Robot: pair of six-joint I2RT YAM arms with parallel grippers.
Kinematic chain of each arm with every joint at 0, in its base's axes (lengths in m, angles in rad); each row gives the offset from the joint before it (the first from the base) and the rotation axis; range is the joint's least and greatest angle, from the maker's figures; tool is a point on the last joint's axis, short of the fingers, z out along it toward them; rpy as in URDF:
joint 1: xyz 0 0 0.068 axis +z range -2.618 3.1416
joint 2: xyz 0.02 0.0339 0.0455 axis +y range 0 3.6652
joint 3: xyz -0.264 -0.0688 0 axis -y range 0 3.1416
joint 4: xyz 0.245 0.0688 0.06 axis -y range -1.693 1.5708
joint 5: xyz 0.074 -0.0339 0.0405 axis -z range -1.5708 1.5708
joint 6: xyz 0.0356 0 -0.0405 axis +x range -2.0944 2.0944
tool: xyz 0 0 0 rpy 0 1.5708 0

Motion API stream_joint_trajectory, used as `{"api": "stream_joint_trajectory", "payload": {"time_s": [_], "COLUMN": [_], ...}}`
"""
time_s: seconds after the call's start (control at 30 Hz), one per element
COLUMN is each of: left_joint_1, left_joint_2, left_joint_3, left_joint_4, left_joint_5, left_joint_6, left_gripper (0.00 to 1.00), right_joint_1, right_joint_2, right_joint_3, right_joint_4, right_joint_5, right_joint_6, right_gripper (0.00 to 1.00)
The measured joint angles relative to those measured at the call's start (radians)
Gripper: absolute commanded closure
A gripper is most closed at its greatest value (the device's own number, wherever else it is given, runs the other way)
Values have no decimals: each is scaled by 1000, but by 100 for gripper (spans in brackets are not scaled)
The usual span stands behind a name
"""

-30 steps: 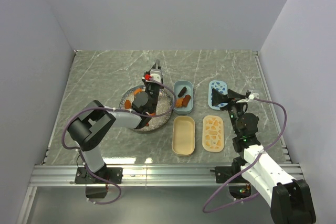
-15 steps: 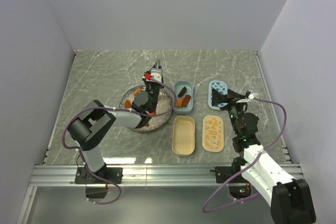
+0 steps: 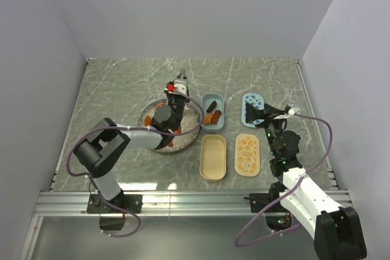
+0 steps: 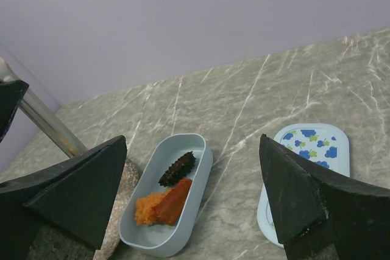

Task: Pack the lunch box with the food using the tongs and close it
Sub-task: Pick up the food using the clamp

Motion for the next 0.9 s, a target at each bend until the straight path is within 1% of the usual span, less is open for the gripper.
{"api": "stream_joint_trajectory", "payload": {"time_s": [0.4,0.63,0.73,0.77,0.9], "left_joint_1": [5,7,7,7,7], "left_joint_2": [0,38,50,51,51], "left_joint_3": [0,4,3,1,-10], "left_joint_4": [-8,24,43,49,65], "left_joint_5": [0,31,45,50,63], "left_joint_6": [8,21,29,30,29], "left_gripper": [65,65,70,74,84], "right_joint_1": [0,0,0,0,0], "right_joint_2": [0,1,2,3,9], "right_joint_3": [0,0,0,0,0], "right_joint_4": [0,0,0,0,0], "right_joint_5": [-2,-2,-2,-2,-2], "right_joint_6": [0,0,0,0,0], "right_gripper": [4,4,4,4,4]}}
